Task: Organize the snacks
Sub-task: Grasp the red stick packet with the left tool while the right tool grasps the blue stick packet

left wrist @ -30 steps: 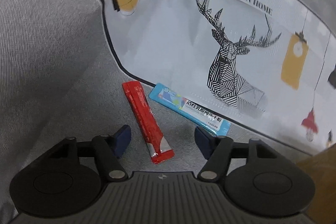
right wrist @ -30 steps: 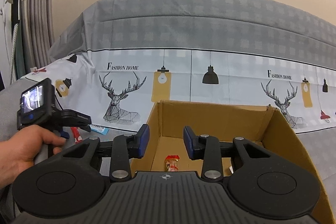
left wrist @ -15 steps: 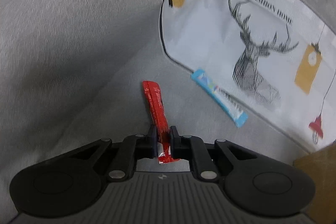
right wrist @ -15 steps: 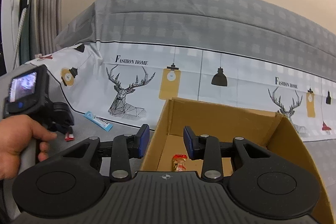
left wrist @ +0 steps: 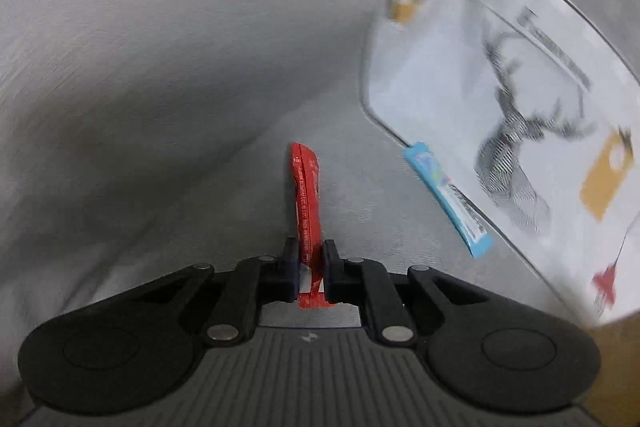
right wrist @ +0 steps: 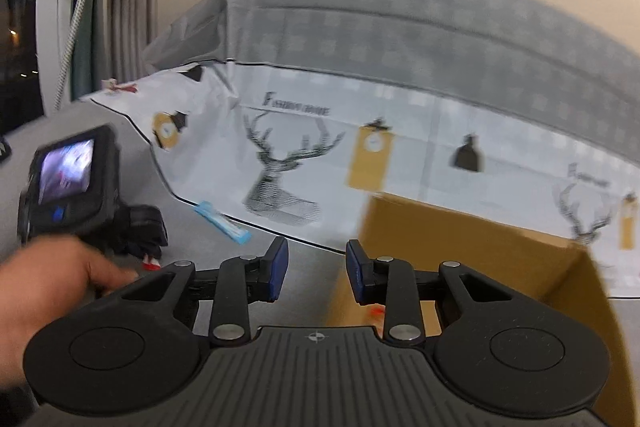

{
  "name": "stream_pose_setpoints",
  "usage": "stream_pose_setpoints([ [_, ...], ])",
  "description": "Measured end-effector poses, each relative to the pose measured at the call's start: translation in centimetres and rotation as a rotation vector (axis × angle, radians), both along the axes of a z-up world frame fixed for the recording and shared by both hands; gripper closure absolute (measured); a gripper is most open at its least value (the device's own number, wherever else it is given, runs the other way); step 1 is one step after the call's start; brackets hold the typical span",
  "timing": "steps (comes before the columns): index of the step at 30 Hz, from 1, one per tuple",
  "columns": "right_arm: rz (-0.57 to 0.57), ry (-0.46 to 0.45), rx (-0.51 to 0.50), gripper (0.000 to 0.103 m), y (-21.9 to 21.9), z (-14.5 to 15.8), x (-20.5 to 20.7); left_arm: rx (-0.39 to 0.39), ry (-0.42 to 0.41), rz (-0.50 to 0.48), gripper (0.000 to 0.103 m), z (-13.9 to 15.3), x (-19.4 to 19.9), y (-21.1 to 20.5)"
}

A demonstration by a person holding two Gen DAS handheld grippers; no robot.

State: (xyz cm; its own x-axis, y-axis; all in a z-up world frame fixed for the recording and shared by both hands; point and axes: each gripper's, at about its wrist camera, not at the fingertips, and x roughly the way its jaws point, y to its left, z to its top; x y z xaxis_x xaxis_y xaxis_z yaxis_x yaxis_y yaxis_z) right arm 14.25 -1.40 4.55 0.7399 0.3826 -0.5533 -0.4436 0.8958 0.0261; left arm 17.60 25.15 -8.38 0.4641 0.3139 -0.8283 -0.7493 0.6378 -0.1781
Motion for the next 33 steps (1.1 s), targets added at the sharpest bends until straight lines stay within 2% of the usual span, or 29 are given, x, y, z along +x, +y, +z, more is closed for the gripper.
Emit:
stream_pose_setpoints([
  [2,0.058,0.032,-0.005,0.071,2.4,0.5,2.7,-0.077,0.000,0.074,0.091,-0.6,-0.9,0.8],
  [5,0.170,0.070,-0.069,0.071,7.5,-0.2,6.5,-0.101,-0.008,0.083,0.091,-0.4,-1.1,1.2],
  [9,0.287,0.169,-0.226,0.071,14.4,-4.1,11.0,-0.143,-0.012,0.088,0.092,-0.4,-1.5,1.7],
  [12,0.318,0.194,-0.346,0.071,18.1,-7.6,12.6,-0.167,-0.014,0.086,0.092,-0.6,-1.6,2.1],
  [16,0.318,0.198,-0.446,0.060,21.4,-11.1,14.0,-0.186,-0.016,0.078,0.092,-0.6,-1.8,2.5],
  [19,0.323,0.232,-0.482,0.060,21.9,-12.9,14.9,-0.184,-0.013,0.071,0.092,-0.6,-1.7,2.6],
  [21,0.330,0.227,-0.469,0.062,21.7,-13.2,14.7,-0.178,-0.009,0.065,0.092,-0.5,-1.7,2.6],
  [23,0.356,0.264,-0.429,0.098,21.5,-13.1,14.6,-0.171,-0.006,0.058,0.092,-0.6,-1.6,2.6],
  [25,0.400,0.236,-0.463,0.099,21.3,-13.1,13.3,-0.172,-0.007,0.057,0.092,-0.6,-1.5,2.6],
  [27,0.402,0.267,-0.434,0.100,20.7,-12.7,12.8,-0.175,-0.006,0.050,0.092,-0.6,-1.4,2.6],
  [33,0.299,0.279,-0.335,0.102,16.9,-8.7,10.7,-0.209,-0.001,0.014,0.092,-0.6,-1.6,3.3],
])
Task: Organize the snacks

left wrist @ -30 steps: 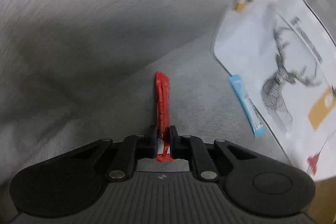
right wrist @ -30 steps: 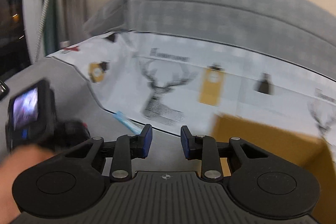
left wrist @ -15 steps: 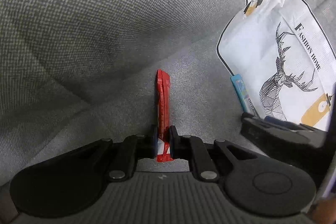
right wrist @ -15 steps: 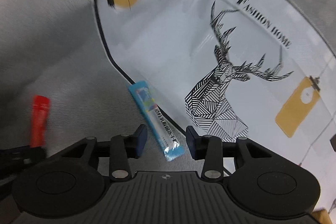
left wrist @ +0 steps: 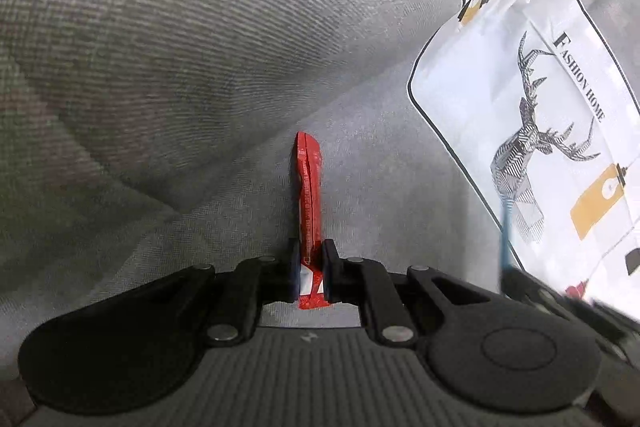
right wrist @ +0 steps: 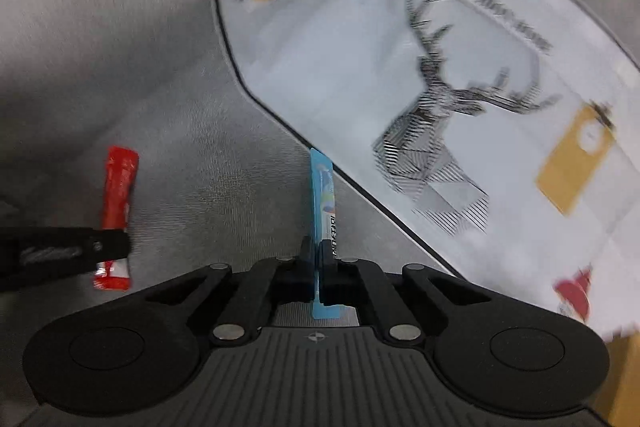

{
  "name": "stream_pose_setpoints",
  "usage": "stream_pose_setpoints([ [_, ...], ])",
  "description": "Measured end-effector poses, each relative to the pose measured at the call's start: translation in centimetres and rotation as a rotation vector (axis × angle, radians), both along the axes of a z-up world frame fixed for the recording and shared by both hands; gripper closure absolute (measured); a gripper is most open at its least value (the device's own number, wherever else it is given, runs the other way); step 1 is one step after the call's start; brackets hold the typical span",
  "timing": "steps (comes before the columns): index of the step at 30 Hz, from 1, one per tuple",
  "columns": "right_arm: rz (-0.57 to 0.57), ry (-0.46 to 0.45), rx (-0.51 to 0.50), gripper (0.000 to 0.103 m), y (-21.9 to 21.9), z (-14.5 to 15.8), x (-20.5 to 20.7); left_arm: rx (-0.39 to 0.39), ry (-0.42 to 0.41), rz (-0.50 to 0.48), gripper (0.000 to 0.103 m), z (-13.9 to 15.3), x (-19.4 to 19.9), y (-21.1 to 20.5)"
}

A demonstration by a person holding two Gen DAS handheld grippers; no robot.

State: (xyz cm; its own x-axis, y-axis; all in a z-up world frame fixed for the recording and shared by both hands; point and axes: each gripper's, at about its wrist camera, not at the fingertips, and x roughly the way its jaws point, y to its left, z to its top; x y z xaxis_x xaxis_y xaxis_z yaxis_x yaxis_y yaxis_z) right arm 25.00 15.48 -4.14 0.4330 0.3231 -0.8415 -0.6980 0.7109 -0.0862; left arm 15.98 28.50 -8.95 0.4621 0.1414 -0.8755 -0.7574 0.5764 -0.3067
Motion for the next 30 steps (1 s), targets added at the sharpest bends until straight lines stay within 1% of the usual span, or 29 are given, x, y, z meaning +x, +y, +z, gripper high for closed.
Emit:
stream_pose_setpoints([
  [3,-0.051,0.005,0.047,0.101,-2.2,2.4,-2.3,-0.022,-0.012,-0.012,0.092,0.4,-0.9,0.6],
  [4,-0.073,0.002,0.059,0.101,-3.0,3.2,-3.3,-0.035,-0.021,-0.030,0.092,0.6,-1.1,0.9],
  [6,-0.111,0.004,0.095,0.101,-4.6,4.6,-5.5,-0.050,-0.035,-0.086,0.092,0.9,-1.2,0.9],
  [8,-0.121,0.009,0.138,0.101,-6.2,5.7,-8.5,-0.053,-0.033,-0.165,0.092,1.1,-1.5,0.5],
  [11,-0.114,-0.002,0.155,0.101,-8.1,6.5,-13.4,-0.070,-0.034,-0.248,0.092,1.3,-2.8,-0.4],
  [13,-0.117,0.026,0.189,0.101,-9.4,6.5,-16.7,-0.087,-0.045,-0.287,0.092,1.5,-4.0,-1.1],
  [15,-0.112,0.037,0.217,0.101,-10.4,6.2,-19.4,-0.092,-0.056,-0.327,0.092,1.8,-5.0,-1.8],
  [18,-0.099,0.008,0.210,0.101,-10.9,4.9,-22.5,-0.086,-0.062,-0.385,0.092,2.2,-6.3,-2.4],
  [20,-0.134,0.051,0.227,0.101,-11.2,3.1,-23.2,-0.127,-0.059,-0.408,0.092,1.9,-7.3,-2.3],
  [22,-0.184,0.117,0.211,0.101,-10.9,1.3,-23.4,-0.179,-0.033,-0.416,0.092,1.1,-7.8,-2.0],
  [24,-0.195,0.141,0.208,0.101,-10.2,0.8,-23.2,-0.213,-0.002,-0.411,0.092,0.6,-8.2,-1.6],
  [26,-0.185,0.135,0.169,0.101,-9.6,0.1,-23.2,-0.190,0.023,-0.422,0.091,0.5,-8.4,-1.5],
  [29,-0.205,0.179,0.126,0.100,-9.4,-1.4,-22.9,-0.160,0.070,-0.457,0.091,0.1,-8.5,-1.9],
  [30,-0.210,0.192,0.115,0.100,-9.3,-1.7,-22.7,-0.133,0.083,-0.475,0.086,0.1,-8.6,-2.2],
])
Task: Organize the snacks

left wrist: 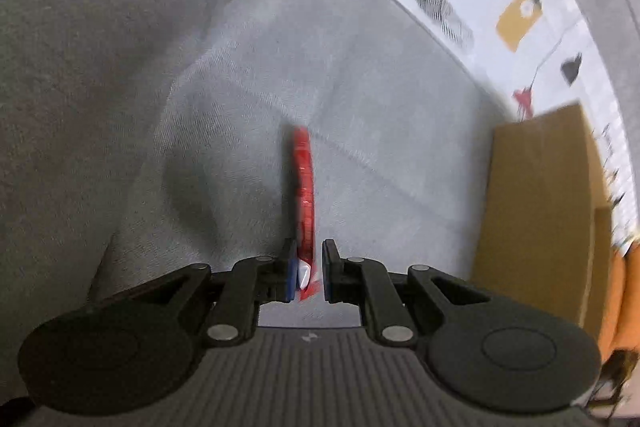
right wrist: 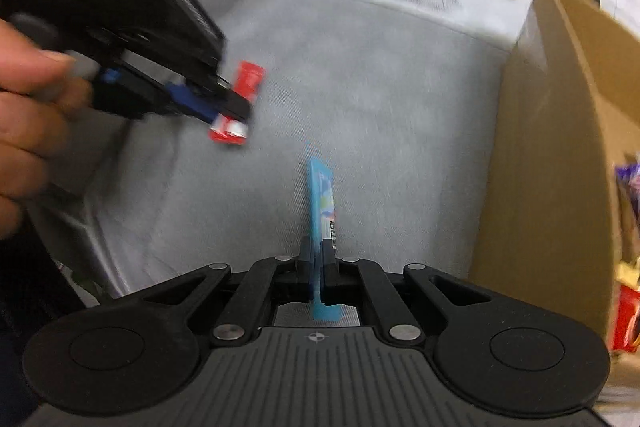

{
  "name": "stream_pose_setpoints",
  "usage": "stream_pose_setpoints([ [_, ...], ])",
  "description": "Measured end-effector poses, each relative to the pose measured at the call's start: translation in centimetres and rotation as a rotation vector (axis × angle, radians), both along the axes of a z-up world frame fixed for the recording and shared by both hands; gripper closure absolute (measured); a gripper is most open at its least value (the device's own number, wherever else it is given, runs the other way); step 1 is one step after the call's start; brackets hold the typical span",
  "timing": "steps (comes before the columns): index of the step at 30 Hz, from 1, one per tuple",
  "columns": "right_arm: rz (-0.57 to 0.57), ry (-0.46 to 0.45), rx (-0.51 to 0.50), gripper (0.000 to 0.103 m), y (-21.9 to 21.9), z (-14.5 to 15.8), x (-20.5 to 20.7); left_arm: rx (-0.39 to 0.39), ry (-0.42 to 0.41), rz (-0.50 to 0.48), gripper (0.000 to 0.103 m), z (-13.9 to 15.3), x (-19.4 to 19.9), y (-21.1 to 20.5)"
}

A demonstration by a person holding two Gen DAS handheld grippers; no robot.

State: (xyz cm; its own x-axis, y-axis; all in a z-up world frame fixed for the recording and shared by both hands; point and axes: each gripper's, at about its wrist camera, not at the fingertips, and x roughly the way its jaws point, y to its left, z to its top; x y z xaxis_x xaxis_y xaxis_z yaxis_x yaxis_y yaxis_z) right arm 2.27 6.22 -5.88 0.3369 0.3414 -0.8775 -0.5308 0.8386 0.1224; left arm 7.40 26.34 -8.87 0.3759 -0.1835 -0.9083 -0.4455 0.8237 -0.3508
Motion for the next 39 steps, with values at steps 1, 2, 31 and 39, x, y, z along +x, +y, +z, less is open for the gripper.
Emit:
stream_pose_setpoints([
  [1,0.001,0.007,-0.004,0.099,0.1,-0.2,0.1,0.037,-0.002,-0.014,0.081,0.1,0.1,-0.5],
  [2,0.002,0.010,-0.004,0.095,0.3,-0.3,0.2,0.083,-0.006,-0.032,0.080,0.2,0.2,-1.0],
  [31,-0.005,-0.053,0.012,0.100,0.4,0.4,0.9,0.391,-0.005,-0.192,0.084,-0.3,2.9,-5.8],
  [39,0.019,-0.022,-0.020,0.097,0.8,-0.4,1.0,0.408,-0.026,-0.206,0.090,0.1,2.8,-6.1],
])
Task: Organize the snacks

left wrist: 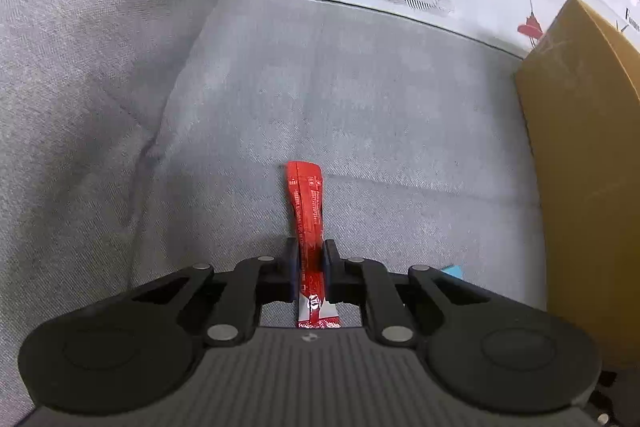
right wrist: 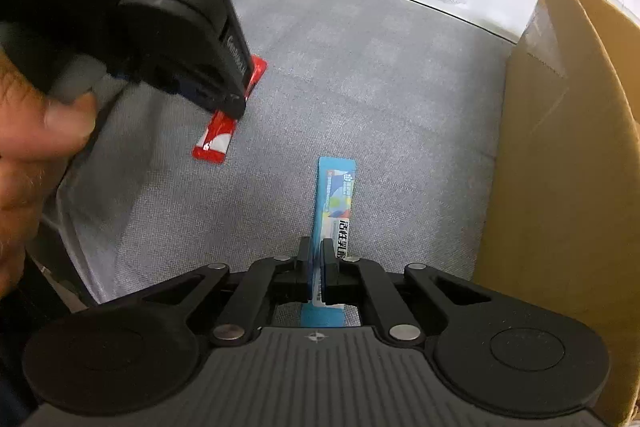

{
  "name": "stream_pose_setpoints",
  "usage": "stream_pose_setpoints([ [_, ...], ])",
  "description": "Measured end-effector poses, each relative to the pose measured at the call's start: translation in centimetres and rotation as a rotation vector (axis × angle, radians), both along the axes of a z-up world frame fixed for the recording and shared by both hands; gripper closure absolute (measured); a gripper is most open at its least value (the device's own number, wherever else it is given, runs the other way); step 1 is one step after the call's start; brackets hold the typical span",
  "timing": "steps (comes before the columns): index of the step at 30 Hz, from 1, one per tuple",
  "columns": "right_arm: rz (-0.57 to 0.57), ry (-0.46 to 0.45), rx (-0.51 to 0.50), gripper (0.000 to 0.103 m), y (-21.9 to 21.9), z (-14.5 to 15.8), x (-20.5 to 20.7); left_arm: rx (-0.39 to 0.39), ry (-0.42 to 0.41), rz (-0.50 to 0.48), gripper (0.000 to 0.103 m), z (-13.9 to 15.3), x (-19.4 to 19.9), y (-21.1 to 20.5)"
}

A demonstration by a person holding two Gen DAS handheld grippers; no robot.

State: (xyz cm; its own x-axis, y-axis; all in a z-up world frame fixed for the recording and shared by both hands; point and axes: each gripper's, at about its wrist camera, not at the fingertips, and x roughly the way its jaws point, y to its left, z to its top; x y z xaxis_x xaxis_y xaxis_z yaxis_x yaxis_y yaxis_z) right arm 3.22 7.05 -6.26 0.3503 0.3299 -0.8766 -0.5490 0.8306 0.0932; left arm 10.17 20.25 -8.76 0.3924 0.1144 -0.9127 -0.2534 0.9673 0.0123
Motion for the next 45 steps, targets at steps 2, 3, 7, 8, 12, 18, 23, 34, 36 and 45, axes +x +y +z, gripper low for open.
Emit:
stream_pose_setpoints([
  [2,-0.002,0.004,0.002,0.096,0.0,-0.1,0.0,-0.009,0.021,-0.009,0.089,-0.4,0.1,-0.1],
  [3,-0.001,0.002,0.000,0.096,0.1,-0.1,0.0,-0.005,0.022,-0.013,0.088,-0.4,0.1,-0.2],
  [7,0.012,-0.010,-0.013,0.096,0.5,-0.2,0.1,0.018,0.028,-0.036,0.088,-0.5,0.2,-0.4],
  [8,0.018,-0.014,-0.017,0.096,0.6,-0.3,0.1,0.027,0.029,-0.042,0.088,-0.6,0.3,-0.8],
  [12,0.031,-0.034,-0.025,0.100,0.9,-0.1,-0.4,0.046,0.020,-0.055,0.089,-0.7,0.5,-1.2],
  [18,-0.010,-0.076,0.030,0.103,0.1,1.0,-0.3,0.075,-0.034,-0.040,0.091,0.3,0.4,-1.2],
  [23,-0.051,-0.144,0.081,0.103,-0.6,2.3,-0.3,0.058,-0.101,-0.011,0.091,1.5,0.0,-0.6],
  [34,-0.131,-0.350,0.244,0.103,-2.9,6.5,-0.7,0.105,-0.320,0.032,0.091,5.1,-0.4,-1.3],
  [36,-0.142,-0.364,0.264,0.103,-3.3,6.9,-0.8,0.097,-0.350,0.043,0.091,5.6,-0.6,-1.2],
  [45,-0.044,-0.107,0.197,0.098,-1.8,3.6,0.5,0.043,-0.339,0.076,0.091,5.9,-0.8,-0.4],
])
